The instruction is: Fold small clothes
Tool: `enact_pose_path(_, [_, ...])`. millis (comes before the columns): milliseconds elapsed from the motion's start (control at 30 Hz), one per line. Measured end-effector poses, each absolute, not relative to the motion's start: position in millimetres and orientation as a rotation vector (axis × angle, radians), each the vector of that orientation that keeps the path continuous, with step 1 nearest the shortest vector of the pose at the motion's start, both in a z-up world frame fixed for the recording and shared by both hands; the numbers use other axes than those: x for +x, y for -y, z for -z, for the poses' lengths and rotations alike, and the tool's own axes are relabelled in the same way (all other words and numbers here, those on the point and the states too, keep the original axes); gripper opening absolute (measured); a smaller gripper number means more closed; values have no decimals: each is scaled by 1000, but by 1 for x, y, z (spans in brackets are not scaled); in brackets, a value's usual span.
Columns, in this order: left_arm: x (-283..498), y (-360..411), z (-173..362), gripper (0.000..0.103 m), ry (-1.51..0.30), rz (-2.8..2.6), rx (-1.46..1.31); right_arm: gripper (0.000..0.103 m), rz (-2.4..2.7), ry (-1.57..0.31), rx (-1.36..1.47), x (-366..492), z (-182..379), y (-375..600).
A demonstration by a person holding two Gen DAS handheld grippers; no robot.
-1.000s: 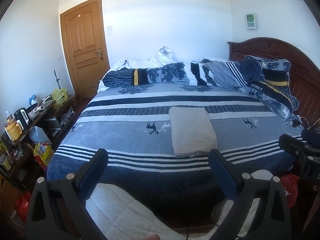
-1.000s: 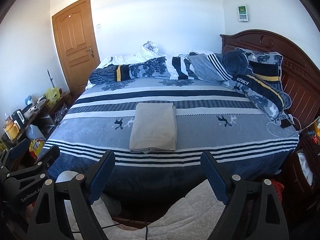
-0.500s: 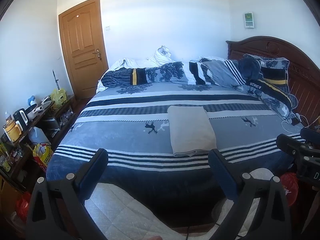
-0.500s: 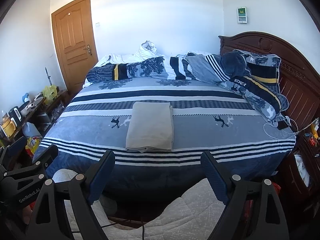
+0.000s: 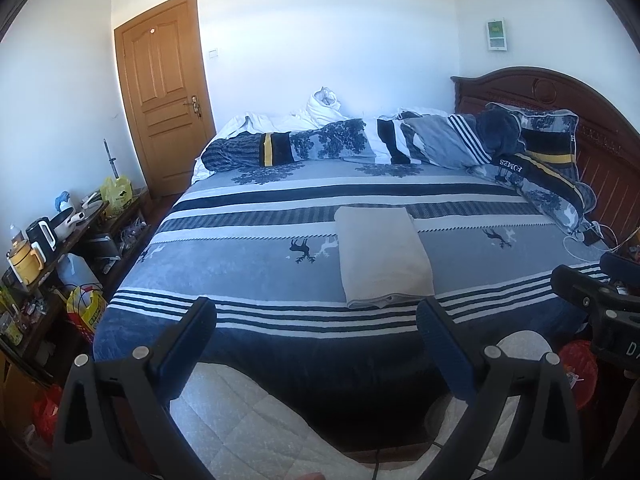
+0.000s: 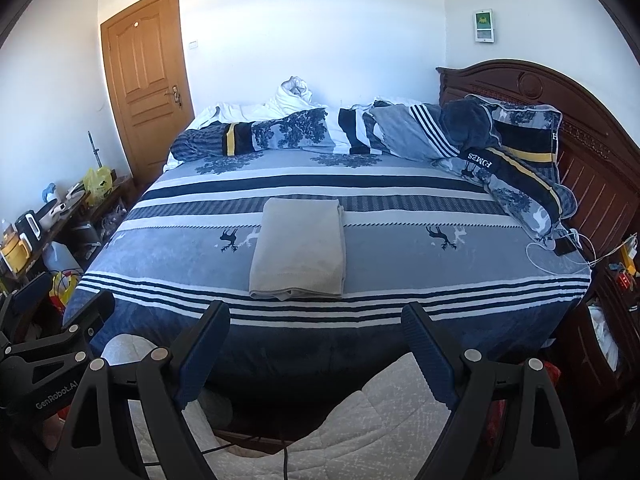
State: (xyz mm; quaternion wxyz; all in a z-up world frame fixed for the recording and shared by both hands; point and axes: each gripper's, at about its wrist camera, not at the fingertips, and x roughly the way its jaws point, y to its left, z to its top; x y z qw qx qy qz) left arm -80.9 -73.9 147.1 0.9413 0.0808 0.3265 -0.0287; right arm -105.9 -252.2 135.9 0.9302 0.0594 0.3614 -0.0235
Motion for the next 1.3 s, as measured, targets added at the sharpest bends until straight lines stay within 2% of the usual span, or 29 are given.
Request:
enact_pose_path(900, [-80, 67, -139, 100, -685, 63, 159, 91, 47, -746, 133, -104, -131, 256])
enact_pose_path(1300, [-30, 54, -113, 100, -756, 36, 193, 91, 31, -816, 174, -71, -99, 267])
